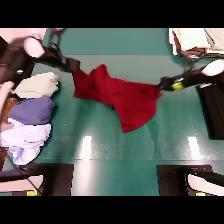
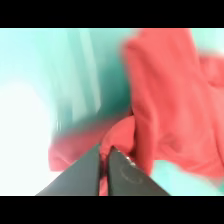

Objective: Fold the shirts.

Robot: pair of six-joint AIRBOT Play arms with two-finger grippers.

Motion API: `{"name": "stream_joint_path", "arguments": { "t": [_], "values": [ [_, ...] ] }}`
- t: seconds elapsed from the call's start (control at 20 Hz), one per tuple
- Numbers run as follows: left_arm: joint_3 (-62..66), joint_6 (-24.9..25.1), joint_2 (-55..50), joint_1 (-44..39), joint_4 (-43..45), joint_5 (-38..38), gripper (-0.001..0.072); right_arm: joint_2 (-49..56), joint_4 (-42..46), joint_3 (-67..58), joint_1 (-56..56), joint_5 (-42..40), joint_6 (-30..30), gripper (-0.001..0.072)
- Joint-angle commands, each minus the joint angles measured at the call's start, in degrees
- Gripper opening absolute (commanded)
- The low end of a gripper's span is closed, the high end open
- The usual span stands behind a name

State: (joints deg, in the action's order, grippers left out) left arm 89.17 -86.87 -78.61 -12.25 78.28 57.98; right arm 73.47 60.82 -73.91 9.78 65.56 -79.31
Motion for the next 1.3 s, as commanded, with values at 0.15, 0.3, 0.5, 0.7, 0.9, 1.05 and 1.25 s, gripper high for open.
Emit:
{"name": "stream_joint_path", "arguments": {
  "t": [0.15, 0.3, 0.5, 0.7, 0.9, 1.05, 1.25],
  "values": [
    [0.1, -0.2, 23.8, 0.5, 0.4, -5.7, 0.0027, -14.7, 8.5, -17.5, -7.5, 6.6, -0.1, 0.0014],
    [0.5, -0.2, 35.0, 0.5, 0.4, -8.4, 0.0027, -20.3, 12.0, -24.7, -9.2, 7.4, -0.1, 0.0014],
    [5.7, -1.4, 42.1, 0.5, 0.4, -8.2, 0.0027, -22.7, 12.8, -34.0, -13.8, 11.7, -0.2, 0.0014],
    [8.4, -1.4, 42.4, 0.5, -2.3, -7.4, 0.0027, -19.2, 12.7, -43.1, -17.0, 17.7, -0.2, 0.0014],
    [8.4, -1.2, 40.4, 0.5, -4.9, -7.3, 0.0027, -13.9, 12.2, -48.1, -17.0, 20.0, -2.3, 0.0014],
    [8.4, -1.2, 32.5, 0.5, -1.9, -0.2, 0.0028, -9.4, 12.3, -42.4, -15.8, 19.0, -3.4, 0.0013],
    [7.2, -1.2, 13.8, 0.7, 4.2, 4.6, 0.0028, 2.7, 12.9, -34.8, -10.9, 16.5, -3.8, 0.0014]
  ]
}}
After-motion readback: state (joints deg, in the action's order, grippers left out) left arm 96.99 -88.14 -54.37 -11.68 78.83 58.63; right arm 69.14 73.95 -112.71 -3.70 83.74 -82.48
